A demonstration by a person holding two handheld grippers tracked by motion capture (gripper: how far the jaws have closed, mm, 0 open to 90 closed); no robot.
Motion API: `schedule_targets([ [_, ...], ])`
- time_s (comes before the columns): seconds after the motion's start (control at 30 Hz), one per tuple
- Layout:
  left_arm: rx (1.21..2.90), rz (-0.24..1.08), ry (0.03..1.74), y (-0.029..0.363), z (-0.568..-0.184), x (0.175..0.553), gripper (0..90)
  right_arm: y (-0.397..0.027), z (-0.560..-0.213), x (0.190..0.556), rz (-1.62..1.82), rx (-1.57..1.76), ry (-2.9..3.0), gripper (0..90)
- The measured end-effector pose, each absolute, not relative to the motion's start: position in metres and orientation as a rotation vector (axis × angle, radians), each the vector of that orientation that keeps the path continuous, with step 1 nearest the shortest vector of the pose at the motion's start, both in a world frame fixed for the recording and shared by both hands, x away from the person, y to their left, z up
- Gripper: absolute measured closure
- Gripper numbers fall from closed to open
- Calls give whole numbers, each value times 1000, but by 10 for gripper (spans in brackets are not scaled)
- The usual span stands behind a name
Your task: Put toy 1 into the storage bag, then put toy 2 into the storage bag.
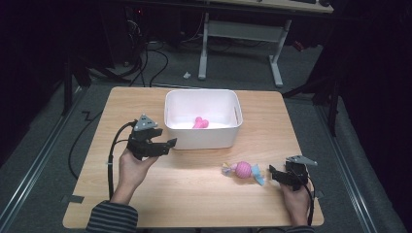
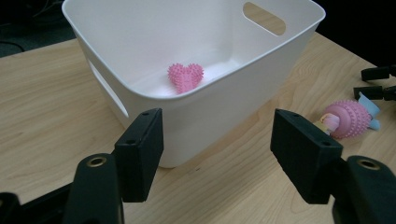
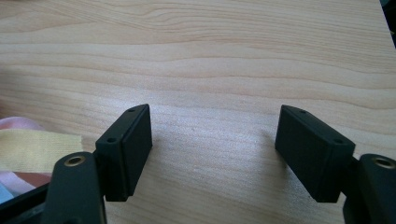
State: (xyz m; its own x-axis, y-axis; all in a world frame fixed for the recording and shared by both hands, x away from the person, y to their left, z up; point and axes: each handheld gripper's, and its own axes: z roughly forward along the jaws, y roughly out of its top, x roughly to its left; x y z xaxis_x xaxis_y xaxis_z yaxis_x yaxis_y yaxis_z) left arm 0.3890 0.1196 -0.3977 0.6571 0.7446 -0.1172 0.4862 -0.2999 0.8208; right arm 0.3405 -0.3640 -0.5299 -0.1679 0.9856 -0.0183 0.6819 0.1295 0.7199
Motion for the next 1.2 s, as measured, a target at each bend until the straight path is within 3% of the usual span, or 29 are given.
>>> schedule_targets([
  [0.73,1960,320,1077,119,-469,384,338,-364,-530,340,797,1602,1913,275],
  [1.2,1992,374,1128,110,-506,390,332,-364,-530,340,798,1600,1915,276],
])
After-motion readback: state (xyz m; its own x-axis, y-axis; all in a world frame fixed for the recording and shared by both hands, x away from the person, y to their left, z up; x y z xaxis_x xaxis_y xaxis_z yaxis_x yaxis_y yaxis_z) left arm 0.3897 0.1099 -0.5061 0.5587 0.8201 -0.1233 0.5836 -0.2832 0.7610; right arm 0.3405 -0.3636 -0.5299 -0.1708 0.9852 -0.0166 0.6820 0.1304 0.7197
